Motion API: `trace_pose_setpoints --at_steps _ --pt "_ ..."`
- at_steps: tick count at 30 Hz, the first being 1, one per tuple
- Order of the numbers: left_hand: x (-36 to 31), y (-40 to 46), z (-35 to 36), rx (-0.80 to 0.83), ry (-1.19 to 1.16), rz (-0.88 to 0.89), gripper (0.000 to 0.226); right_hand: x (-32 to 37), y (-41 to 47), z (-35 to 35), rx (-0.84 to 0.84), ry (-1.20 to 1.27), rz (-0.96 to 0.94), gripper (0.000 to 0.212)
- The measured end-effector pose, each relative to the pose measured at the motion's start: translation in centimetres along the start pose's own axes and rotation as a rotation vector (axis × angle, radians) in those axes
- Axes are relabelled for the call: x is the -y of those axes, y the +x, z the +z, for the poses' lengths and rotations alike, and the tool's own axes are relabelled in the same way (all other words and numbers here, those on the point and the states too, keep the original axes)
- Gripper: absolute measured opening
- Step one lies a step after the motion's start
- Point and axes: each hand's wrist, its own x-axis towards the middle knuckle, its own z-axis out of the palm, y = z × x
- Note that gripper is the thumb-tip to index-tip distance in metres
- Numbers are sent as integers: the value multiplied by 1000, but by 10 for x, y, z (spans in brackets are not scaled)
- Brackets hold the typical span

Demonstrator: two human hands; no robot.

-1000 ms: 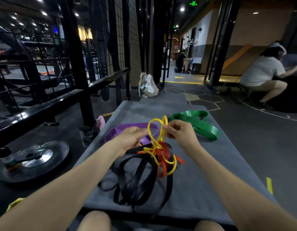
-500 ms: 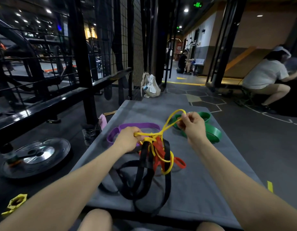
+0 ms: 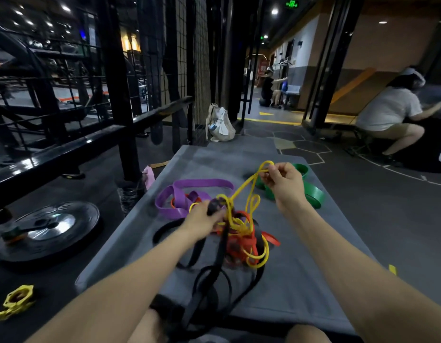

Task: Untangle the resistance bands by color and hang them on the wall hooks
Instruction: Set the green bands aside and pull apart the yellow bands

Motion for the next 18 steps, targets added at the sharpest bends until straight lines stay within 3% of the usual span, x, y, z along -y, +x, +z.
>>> trace_pose_setpoints --at_steps 3,11,16,18 --pt "-20 18 -38 -135 -47 21 18 2 6 -6 -59 8 -3 25" --pt "-76 48 -94 -220 -264 169 17 24 16 24 -57 48 6 22" --pt "-78 47 -93 -155 -286 158 15 14 14 30 6 -474 57 10" --pt "-84 48 -93 -136 -325 166 15 16 14 32 86 -665 7 35"
